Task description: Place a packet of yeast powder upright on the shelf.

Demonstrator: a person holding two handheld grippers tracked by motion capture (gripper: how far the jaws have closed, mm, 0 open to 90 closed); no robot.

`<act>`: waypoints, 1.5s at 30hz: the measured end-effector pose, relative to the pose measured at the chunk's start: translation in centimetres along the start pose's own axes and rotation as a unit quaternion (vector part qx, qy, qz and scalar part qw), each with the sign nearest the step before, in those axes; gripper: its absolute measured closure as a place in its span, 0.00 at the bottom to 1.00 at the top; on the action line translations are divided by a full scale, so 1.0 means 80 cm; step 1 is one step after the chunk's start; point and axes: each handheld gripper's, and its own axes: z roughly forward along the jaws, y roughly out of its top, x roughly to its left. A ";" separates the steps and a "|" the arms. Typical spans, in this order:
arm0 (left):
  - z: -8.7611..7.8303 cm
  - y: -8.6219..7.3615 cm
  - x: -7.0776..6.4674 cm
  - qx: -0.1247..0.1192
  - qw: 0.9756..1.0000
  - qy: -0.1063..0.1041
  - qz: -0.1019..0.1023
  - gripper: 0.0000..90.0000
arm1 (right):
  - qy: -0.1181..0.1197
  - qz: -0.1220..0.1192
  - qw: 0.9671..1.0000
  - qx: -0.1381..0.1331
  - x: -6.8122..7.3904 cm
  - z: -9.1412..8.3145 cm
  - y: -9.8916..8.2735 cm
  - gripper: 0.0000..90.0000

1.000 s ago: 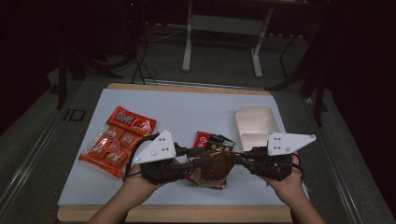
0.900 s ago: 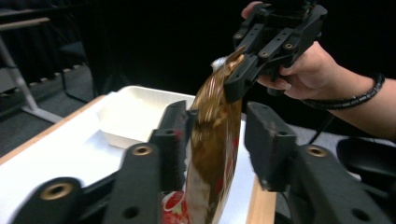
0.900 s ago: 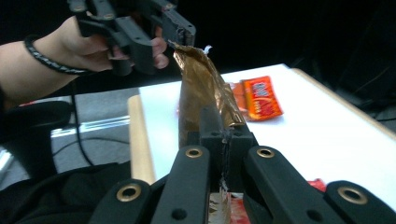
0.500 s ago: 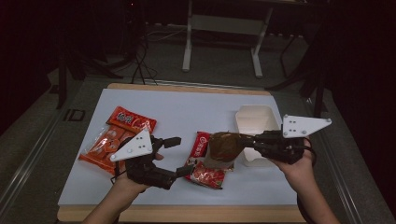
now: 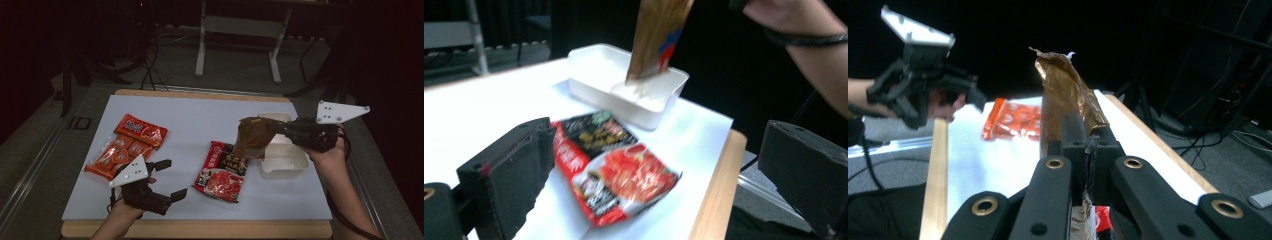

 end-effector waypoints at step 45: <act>-0.029 -0.087 0.024 -0.022 0.998 0.057 -0.008 0.05 | -0.130 0.057 0.990 -0.008 -0.191 -0.005 -0.064 0.99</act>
